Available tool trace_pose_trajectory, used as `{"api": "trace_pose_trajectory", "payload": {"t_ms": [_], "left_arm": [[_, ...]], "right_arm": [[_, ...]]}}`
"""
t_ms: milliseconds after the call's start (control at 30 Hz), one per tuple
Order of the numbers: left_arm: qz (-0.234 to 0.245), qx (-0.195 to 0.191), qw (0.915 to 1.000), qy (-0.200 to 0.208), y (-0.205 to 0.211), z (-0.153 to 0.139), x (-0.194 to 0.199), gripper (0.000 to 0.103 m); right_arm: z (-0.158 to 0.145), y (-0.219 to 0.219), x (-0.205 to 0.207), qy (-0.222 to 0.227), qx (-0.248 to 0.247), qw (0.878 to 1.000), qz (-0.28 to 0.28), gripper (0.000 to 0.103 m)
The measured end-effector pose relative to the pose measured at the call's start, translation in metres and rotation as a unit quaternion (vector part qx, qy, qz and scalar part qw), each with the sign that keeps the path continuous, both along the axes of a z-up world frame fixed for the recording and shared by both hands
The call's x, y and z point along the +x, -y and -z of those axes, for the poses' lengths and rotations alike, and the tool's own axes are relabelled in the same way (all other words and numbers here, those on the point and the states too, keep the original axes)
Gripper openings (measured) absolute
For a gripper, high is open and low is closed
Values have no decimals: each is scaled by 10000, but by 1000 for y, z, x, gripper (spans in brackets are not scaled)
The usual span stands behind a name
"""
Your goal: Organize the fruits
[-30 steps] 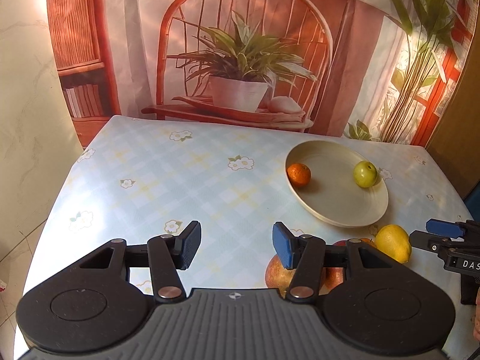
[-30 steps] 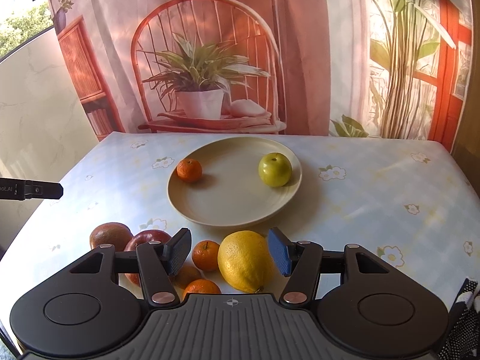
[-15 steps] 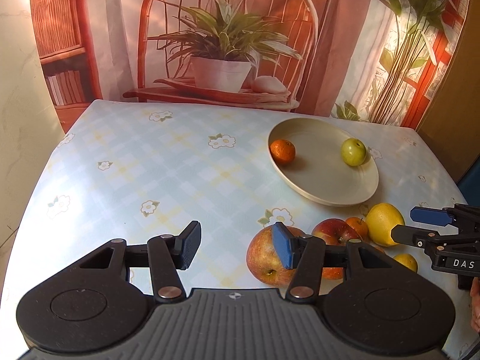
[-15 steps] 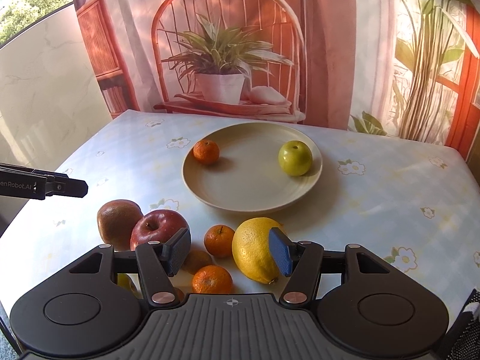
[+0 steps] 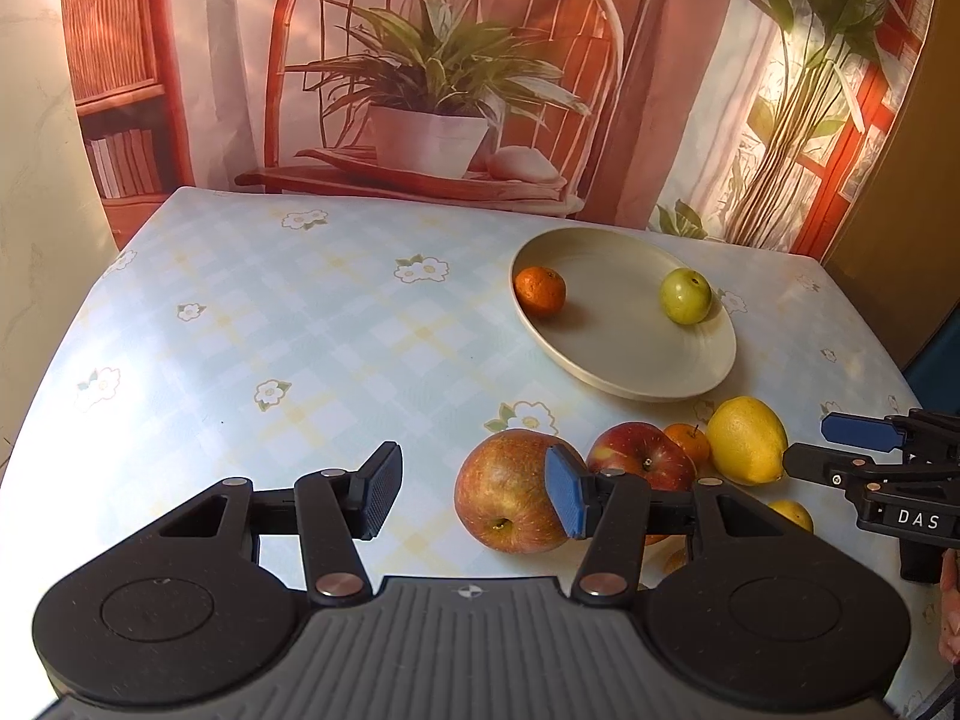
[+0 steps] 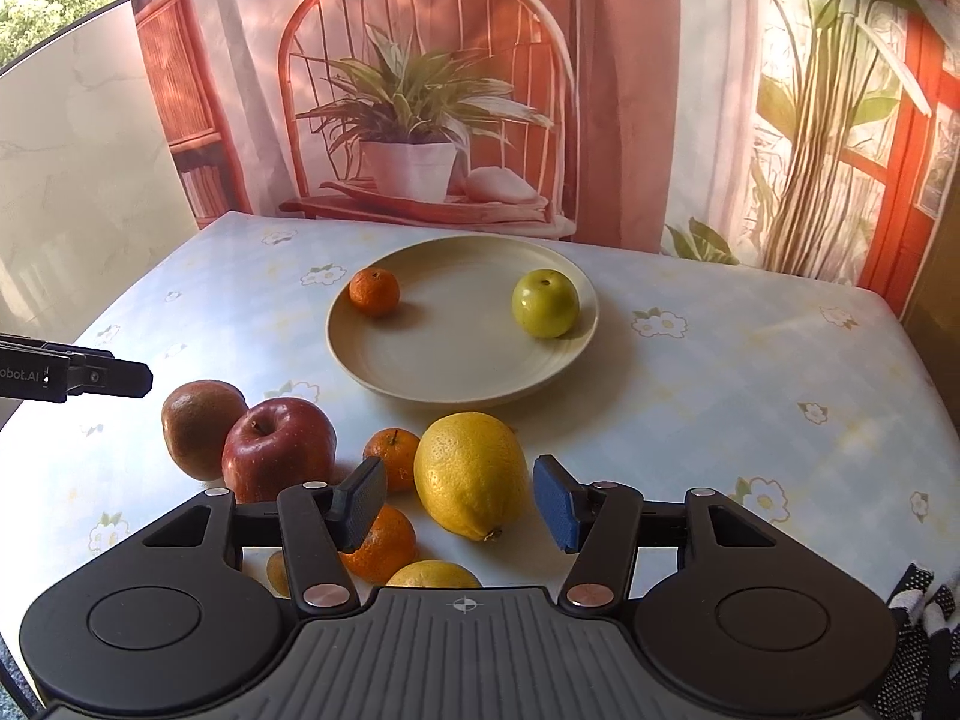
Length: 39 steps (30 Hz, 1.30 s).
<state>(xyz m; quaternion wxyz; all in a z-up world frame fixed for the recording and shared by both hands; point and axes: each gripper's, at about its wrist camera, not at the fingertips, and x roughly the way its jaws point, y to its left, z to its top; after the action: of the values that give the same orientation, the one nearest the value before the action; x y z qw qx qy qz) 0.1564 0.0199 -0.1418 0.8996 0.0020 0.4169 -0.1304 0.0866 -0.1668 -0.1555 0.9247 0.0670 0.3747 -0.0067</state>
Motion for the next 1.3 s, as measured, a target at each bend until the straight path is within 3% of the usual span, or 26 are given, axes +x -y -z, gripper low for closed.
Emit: {"api": "trace_pose_trajectory", "payload": {"t_ms": [567, 1300], "left_arm": [[397, -88, 9989, -253, 13, 18, -17, 56], [417, -280, 9964, -685, 18, 35, -19, 56]], "right_arm": [[24, -7, -19, -339, 231, 9990, -157, 46], [36, -5, -20, -500, 373, 9980, -112, 42]]}}
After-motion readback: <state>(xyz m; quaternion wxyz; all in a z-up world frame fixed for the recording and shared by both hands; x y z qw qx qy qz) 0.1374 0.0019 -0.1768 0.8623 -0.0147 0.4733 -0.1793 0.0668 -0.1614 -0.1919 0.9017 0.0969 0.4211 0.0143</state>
